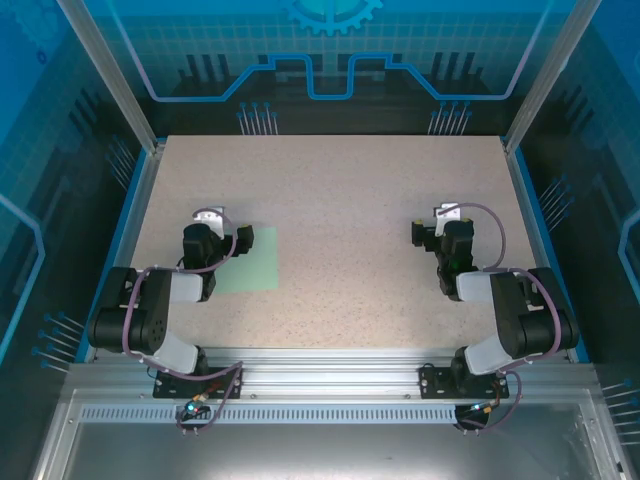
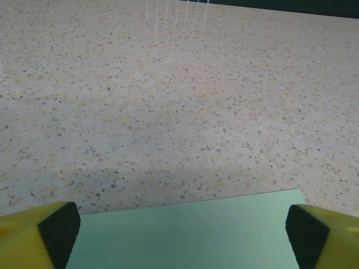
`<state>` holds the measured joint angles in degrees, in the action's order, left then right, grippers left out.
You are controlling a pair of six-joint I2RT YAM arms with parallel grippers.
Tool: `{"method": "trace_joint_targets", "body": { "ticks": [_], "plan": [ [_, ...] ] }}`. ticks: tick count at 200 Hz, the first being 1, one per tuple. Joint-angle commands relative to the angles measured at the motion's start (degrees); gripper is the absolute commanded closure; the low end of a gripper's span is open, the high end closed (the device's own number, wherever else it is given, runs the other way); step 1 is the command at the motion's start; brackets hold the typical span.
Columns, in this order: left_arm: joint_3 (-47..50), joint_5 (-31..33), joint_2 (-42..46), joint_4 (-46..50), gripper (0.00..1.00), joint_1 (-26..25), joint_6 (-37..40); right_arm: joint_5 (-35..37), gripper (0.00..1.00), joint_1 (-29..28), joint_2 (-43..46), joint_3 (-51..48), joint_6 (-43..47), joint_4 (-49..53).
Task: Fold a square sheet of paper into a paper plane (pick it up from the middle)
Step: Move the square sheet of paper to the center of the table.
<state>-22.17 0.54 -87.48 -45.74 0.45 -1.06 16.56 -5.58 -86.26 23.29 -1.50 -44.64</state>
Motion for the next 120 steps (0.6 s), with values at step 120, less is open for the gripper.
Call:
{"method": "trace_joint_targets", "body": {
  "ticks": [120],
  "plan": [
    [-0.9, -1.53, 0.68, -1.03, 0.02, 0.47, 1.24, -2.18, 0.01, 0.31, 0.43, -0.28, -0.37, -1.54]
  ]
}}
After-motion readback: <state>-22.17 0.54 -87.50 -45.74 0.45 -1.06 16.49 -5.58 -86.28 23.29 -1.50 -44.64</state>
